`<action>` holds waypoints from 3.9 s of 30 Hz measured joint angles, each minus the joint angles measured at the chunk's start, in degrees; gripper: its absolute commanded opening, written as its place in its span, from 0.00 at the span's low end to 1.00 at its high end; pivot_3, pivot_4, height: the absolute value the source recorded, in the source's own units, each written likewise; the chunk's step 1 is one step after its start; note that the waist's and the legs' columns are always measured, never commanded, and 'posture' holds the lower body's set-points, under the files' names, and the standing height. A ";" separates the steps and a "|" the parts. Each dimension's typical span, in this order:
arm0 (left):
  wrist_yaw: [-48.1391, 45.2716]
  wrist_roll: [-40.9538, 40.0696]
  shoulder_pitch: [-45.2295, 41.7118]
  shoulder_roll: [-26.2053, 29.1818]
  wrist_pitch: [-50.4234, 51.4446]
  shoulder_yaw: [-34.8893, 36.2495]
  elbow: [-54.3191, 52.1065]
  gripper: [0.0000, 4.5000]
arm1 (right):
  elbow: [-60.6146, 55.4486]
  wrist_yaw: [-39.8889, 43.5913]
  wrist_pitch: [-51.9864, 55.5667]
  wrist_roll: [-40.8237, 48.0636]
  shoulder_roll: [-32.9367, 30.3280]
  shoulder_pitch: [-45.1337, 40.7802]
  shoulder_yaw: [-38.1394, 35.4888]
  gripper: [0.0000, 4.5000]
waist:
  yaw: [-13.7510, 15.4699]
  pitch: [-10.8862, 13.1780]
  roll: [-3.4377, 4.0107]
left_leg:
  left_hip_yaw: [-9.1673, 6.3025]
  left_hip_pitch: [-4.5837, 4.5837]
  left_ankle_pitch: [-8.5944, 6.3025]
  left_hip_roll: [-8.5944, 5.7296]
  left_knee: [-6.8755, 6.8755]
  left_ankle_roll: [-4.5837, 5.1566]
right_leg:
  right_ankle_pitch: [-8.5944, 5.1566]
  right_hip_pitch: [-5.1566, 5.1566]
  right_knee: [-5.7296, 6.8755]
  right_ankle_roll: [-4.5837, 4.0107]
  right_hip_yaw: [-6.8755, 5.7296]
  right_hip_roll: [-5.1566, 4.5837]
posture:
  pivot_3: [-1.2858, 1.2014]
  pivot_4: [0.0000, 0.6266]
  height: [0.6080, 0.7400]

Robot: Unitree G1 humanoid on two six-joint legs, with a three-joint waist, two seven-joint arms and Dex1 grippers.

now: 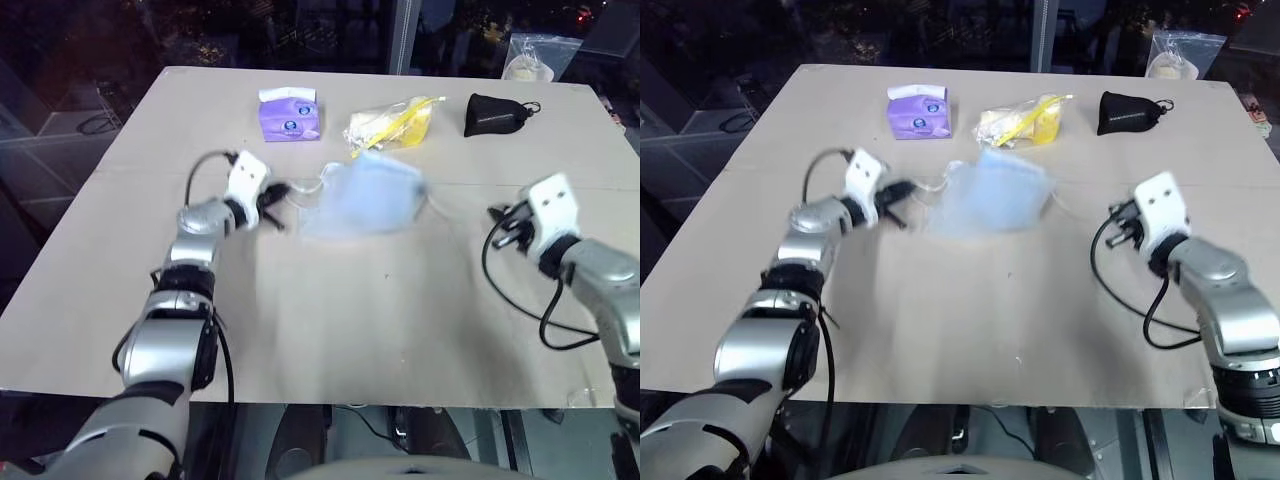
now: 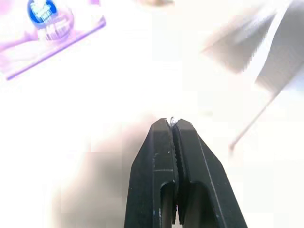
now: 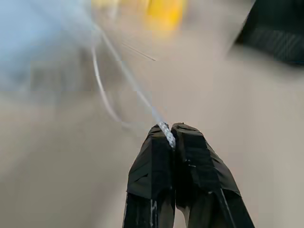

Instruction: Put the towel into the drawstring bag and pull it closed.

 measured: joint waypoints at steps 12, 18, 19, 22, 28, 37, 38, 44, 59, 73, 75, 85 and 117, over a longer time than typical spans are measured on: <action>4.45 -2.44 -6.61 3.03 -2.91 4.11 -4.02 0.00 | -1.30 -2.31 -1.83 -0.76 -5.28 -7.29 -9.84 0.00 | 0.53 -0.26 0.20 | 0.21 1.86 -0.13 0.01 -0.84 0.16 | -0.13 1.91 -0.95 0.08 0.05 -0.05 | 0.52 0.24 1.00; 5.57 0.05 -8.98 5.38 -4.10 2.20 1.64 0.00 | 1.56 -3.57 -3.74 -3.62 -6.37 -4.03 -11.34 0.00 | 0.36 -0.26 0.23 | 0.25 1.86 -0.15 0.00 -0.85 0.19 | -0.16 1.89 -1.00 0.12 0.10 -0.05 | 0.52 0.24 1.00; 8.05 0.60 -10.07 5.75 -4.24 2.23 5.23 0.00 | 3.49 -3.52 -4.97 -4.99 -8.54 -3.26 -11.45 0.00 | 0.37 -0.20 0.21 | 0.26 1.82 -0.15 -0.01 -0.85 0.19 | -0.16 1.84 -0.98 0.12 0.10 -0.06 | 0.52 0.24 1.00; 7.56 3.04 -10.97 8.77 -5.22 1.23 9.36 0.00 | 3.39 -2.03 -6.76 -4.33 -9.63 -2.50 -12.08 0.00 | -0.04 -0.17 0.15 | 0.25 1.90 -0.15 0.00 -0.90 0.19 | -0.16 1.84 -0.95 0.12 0.15 -0.01 | 0.52 0.24 1.00; 0.54 1.72 -10.36 5.53 -7.12 1.01 7.20 0.00 | 3.58 -2.04 -6.93 -3.86 -8.42 -4.16 -11.14 0.00 | 0.57 -0.16 0.13 | 0.25 1.79 -0.15 -0.03 -0.81 0.19 | -0.16 1.85 -0.94 0.11 0.15 -0.04 | 0.52 0.24 1.00; 5.06 0.87 -11.02 3.84 -5.56 0.83 7.70 0.00 | 1.98 -1.03 -5.61 -1.89 -6.91 -5.34 -8.78 0.00 | 0.10 -0.06 0.08 | 0.23 1.82 -0.15 0.00 -0.84 0.19 | -0.16 1.83 -0.92 0.12 0.18 0.00 | 0.52 0.24 1.00; 4.78 0.77 -11.00 4.49 -5.39 1.25 7.58 0.00 | 1.82 -0.82 -5.25 -1.55 -6.97 -5.20 -8.96 0.00 | 0.02 -0.06 0.08 | 0.25 1.84 -0.15 0.00 -0.83 0.19 | -0.16 1.83 -0.91 0.12 0.21 0.00 | 0.52 0.24 1.00; 3.43 -0.61 -10.70 3.57 -3.13 2.28 6.49 0.00 | -0.43 1.93 -4.07 1.06 -7.88 -5.34 -8.10 0.00 | 0.59 -0.05 0.07 | 0.24 1.78 -0.15 -0.01 -0.79 0.19 | -0.16 1.84 -0.94 0.12 0.16 -0.02 | 0.52 0.24 1.00; 9.32 -2.98 -18.92 3.34 -4.59 6.29 10.28 0.00 | 4.46 -1.12 -3.72 7.56 -5.45 -24.17 -9.23 0.00 | 0.23 0.49 0.34 | 0.19 1.59 -0.15 -0.15 -0.80 0.19 | -0.14 1.56 -0.84 0.13 0.31 -0.05 | 0.52 0.24 1.00; 8.69 -1.18 -15.25 5.17 -4.50 4.46 12.57 0.00 | 8.65 -1.33 -8.47 2.68 -7.67 -11.18 -9.33 0.00 | 0.27 0.05 0.04 | 0.32 0.95 -0.18 -0.30 -0.65 0.39 | -0.15 1.02 -0.90 0.42 0.72 -0.09 | 0.52 0.24 1.00; 2.63 0.00 -11.67 6.77 -6.33 2.01 8.37 0.00 | 5.68 0.91 -8.90 3.71 -7.32 -8.32 -9.58 0.00 | 0.25 -0.12 0.05 | 0.28 1.38 -0.19 -0.27 -0.85 0.39 | -0.22 1.42 -0.96 0.43 0.70 -0.04 | 0.52 0.24 1.00; 8.04 -3.29 -13.59 4.13 -3.73 6.29 8.68 0.00 | 6.93 -1.86 -6.91 6.48 -5.82 -13.77 -12.47 0.00 | 0.22 0.05 0.01 | 0.21 1.18 -0.18 -0.31 -0.58 0.40 | -0.17 1.29 -0.82 0.38 0.80 -0.02 | 0.52 0.24 1.00; -4.90 -9.67 9.05 -5.60 15.96 0.03 -26.64 0.00 | -12.01 9.45 5.87 17.19 -6.51 10.08 1.07 0.00 | 0.30 0.02 0.06 | 0.14 1.07 -0.19 -0.31 -0.57 0.40 | -0.17 1.25 -0.88 0.39 0.82 -0.02 | 0.52 0.24 1.00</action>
